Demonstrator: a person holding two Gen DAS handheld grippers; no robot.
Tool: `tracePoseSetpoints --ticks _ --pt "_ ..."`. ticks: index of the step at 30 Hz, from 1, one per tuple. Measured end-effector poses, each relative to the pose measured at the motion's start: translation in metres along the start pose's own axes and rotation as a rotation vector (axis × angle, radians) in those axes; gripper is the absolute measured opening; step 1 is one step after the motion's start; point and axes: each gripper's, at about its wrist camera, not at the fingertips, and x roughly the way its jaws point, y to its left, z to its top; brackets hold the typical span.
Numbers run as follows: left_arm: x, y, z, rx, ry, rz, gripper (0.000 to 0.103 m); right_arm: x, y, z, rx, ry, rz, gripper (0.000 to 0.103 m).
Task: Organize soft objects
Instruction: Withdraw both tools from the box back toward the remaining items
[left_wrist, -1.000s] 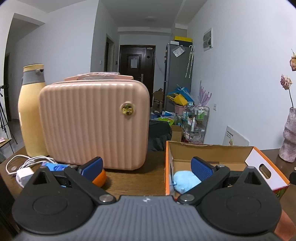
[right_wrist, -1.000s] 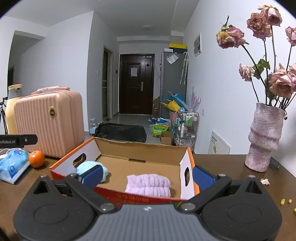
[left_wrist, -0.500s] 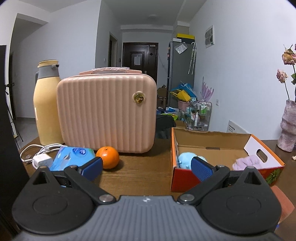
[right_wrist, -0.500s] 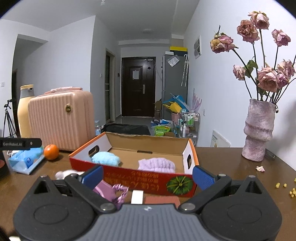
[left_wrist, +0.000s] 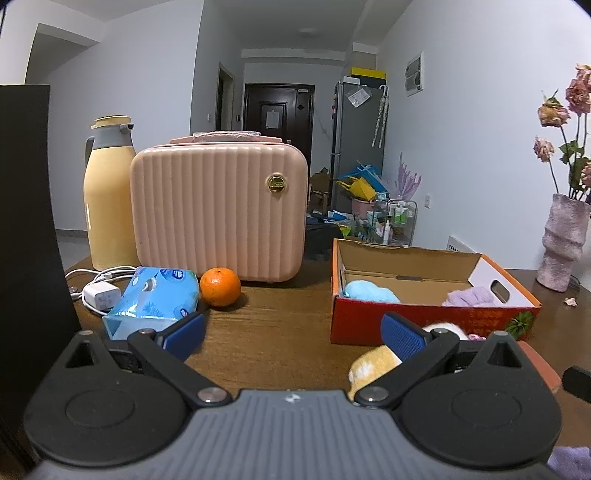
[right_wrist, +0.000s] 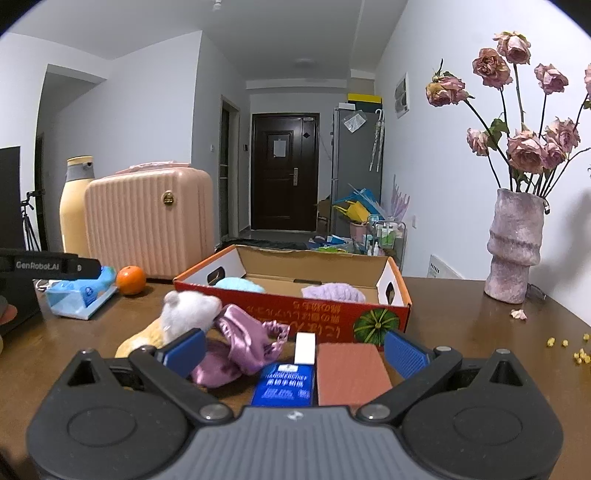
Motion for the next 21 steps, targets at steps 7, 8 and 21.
tracePoseSetpoints --ticks 7,8,21 --pt "-0.025 -0.005 -0.012 0.007 -0.006 -0.015 0.103 -0.020 0.004 -0.012 0.019 -0.002 0.004 0.103" --pt "-0.029 -0.005 -0.015 0.006 -0.006 -0.019 0.103 -0.023 0.004 -0.014 0.019 -0.001 0.004 0.103" --pt "-0.064 -0.018 -0.047 0.028 0.035 -0.067 0.103 -0.047 0.006 -0.043 0.019 0.028 -0.013 0.103"
